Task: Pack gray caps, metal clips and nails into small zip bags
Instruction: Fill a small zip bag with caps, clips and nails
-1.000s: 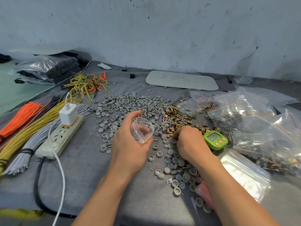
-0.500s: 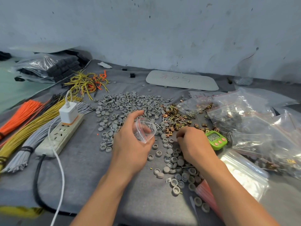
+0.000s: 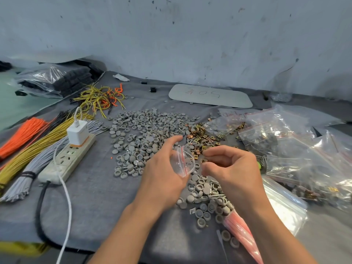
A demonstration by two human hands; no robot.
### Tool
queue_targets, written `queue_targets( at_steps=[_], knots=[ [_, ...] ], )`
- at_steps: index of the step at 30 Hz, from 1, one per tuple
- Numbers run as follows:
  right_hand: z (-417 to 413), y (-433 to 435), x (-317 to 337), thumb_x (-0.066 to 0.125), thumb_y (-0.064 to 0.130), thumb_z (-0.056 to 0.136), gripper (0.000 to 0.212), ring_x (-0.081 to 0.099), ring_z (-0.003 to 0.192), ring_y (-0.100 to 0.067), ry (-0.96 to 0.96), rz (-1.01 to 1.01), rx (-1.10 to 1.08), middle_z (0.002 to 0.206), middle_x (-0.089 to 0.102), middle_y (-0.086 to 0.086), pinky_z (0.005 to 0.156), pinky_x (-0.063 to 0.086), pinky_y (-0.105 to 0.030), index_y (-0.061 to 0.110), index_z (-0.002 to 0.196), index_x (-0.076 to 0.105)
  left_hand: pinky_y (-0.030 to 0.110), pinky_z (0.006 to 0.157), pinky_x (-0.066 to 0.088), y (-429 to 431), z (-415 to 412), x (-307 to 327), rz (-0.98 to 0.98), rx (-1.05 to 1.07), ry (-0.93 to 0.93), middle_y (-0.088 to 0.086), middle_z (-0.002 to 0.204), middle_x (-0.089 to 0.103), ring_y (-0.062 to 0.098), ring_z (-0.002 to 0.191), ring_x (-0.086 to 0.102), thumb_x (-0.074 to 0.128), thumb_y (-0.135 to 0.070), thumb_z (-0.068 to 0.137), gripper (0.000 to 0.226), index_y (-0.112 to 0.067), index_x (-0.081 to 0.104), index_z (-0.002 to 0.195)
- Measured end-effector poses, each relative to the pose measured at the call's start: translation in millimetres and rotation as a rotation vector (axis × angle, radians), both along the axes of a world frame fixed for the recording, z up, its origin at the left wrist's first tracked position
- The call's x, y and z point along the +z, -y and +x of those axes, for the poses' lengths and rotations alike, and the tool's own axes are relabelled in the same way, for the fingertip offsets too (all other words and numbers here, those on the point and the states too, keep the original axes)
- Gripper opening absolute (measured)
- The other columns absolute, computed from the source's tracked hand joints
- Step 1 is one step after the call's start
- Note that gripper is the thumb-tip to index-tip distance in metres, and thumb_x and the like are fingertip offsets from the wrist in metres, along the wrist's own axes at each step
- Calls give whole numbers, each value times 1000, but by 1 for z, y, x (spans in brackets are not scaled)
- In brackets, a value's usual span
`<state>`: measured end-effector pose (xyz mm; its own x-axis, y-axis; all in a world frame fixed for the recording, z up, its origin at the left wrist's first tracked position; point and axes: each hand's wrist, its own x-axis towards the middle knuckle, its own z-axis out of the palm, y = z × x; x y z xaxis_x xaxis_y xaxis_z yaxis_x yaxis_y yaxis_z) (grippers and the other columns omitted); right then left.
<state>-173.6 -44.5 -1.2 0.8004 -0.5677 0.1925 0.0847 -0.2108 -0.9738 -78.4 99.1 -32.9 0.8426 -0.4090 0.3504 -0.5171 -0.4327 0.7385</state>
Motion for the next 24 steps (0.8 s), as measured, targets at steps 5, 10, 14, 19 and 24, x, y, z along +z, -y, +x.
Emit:
queue_targets(
  at_steps=[5,10,14,19,24],
  knots=[
    [0,2,3,76,-16,73,39,75,65,-22,42,35,40,77,79,-4,64,60,-26,22,83,82,4,74,39,2,0,-1,26,-29,-4,-26,95,68,-11,89,61,89,-26,69,94,-62,38,139],
    [5,-3,5,75,-8,84,21,66,52,-18,97,114,97,71,77,-11,53,49,-16,11,90,81,3,67,42,3,1,-1,12,-47,8,-25,97,68,-13,90,61,92,-32,66,96,-64,38,137],
    [8,-7,5,64,-6,94,16,51,44,-14,71,302,176,75,76,-14,46,44,-19,1,99,77,6,65,44,3,2,-3,1,-56,-3,-27,97,68,-13,90,63,93,-26,65,99,-64,37,138],
    [8,-9,6,54,-4,100,30,46,50,-13,5,456,333,76,70,-14,49,35,-21,6,91,81,3,68,44,-1,2,1,-30,-76,-4,-26,96,69,-13,88,62,85,-42,68,85,-61,40,138],
    [10,-5,2,52,2,102,32,47,51,-14,-45,500,395,75,69,-11,51,37,-22,10,96,82,6,67,45,-5,2,4,-42,-85,-18,-26,98,69,-13,88,62,86,-35,70,86,-61,40,138]
  ],
)
